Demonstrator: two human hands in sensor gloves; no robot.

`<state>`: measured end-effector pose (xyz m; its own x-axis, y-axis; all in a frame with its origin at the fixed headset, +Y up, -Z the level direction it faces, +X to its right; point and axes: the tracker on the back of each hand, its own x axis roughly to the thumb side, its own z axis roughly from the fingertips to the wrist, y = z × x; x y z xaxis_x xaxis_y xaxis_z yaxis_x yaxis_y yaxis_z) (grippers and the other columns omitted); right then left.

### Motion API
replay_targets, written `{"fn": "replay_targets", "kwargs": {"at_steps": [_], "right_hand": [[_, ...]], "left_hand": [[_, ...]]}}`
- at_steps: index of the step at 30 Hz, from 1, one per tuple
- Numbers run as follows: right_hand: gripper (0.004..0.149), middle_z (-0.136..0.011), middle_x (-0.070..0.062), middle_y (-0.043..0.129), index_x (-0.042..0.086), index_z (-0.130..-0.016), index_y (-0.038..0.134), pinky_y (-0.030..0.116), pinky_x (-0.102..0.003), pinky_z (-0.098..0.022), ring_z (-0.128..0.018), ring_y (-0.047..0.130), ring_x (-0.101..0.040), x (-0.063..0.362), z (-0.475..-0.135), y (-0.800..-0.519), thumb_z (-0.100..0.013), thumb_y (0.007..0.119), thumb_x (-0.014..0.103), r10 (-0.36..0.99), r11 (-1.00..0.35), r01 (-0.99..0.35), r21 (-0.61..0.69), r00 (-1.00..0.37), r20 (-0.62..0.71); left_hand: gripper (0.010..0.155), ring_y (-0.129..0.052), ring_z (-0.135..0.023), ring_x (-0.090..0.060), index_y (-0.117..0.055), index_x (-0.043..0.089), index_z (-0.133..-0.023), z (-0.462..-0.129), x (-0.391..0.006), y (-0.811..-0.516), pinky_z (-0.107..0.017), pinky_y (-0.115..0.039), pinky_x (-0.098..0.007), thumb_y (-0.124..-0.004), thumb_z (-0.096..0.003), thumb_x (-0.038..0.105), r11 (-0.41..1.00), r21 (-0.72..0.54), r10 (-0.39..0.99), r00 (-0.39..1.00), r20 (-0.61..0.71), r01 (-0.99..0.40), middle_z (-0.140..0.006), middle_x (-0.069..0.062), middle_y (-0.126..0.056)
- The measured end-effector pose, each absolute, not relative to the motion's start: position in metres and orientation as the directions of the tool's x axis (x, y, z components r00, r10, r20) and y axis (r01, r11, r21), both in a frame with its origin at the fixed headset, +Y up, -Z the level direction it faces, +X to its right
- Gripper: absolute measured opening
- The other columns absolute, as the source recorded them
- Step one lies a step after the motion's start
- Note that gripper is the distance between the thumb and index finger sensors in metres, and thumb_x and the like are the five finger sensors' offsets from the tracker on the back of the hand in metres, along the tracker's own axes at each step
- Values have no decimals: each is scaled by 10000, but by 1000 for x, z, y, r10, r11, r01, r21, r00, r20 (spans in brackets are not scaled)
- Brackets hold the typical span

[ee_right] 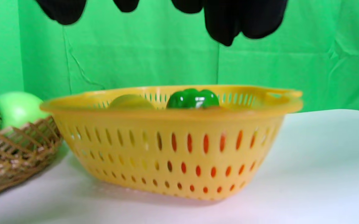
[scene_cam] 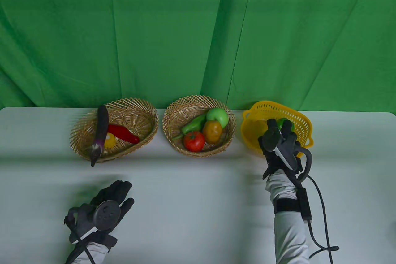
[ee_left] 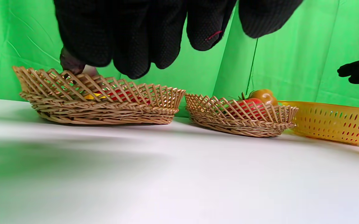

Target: Place 10 objects into 3 containers, with green background

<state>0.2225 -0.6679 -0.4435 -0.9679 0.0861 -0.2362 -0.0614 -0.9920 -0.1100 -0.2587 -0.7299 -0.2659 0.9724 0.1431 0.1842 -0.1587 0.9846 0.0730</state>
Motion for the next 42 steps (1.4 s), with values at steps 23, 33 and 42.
{"fn": "replay_targets", "kwargs": {"at_steps": [23,33,42], "right_hand": [[652,-1149,-160,648,267,-1128,510,562,-657,-730,-966,712,-473,177,-329,-687,-562,583,583,262,-962,-259,-90,-965,-20],[653,-1145,-163,656,264,-1127,516,562,-660,-728,-960,719,-474,151,-291,-717,-564,581,588,345,-936,-348,-60,-937,59],[650,-1139,-156,667,261,-1121,527,565,-660,-726,-956,729,-469,140,-281,-732,-561,584,586,265,-963,-267,-14,-959,98]], "left_hand": [[611,-867,-938,-357,-607,292,-1128,-263,-251,-724,-613,-760,-545,-620,-573,548,971,90,192,951,243,-220,-1110,-127,-771],[611,-868,-938,-357,-608,292,-1128,-264,-249,-727,-614,-761,-543,-620,-574,548,968,81,208,942,262,-236,-1111,-129,-770],[610,-867,-938,-356,-607,293,-1128,-265,-247,-731,-614,-760,-545,-621,-574,547,970,71,205,942,267,-231,-1111,-128,-769]]}}
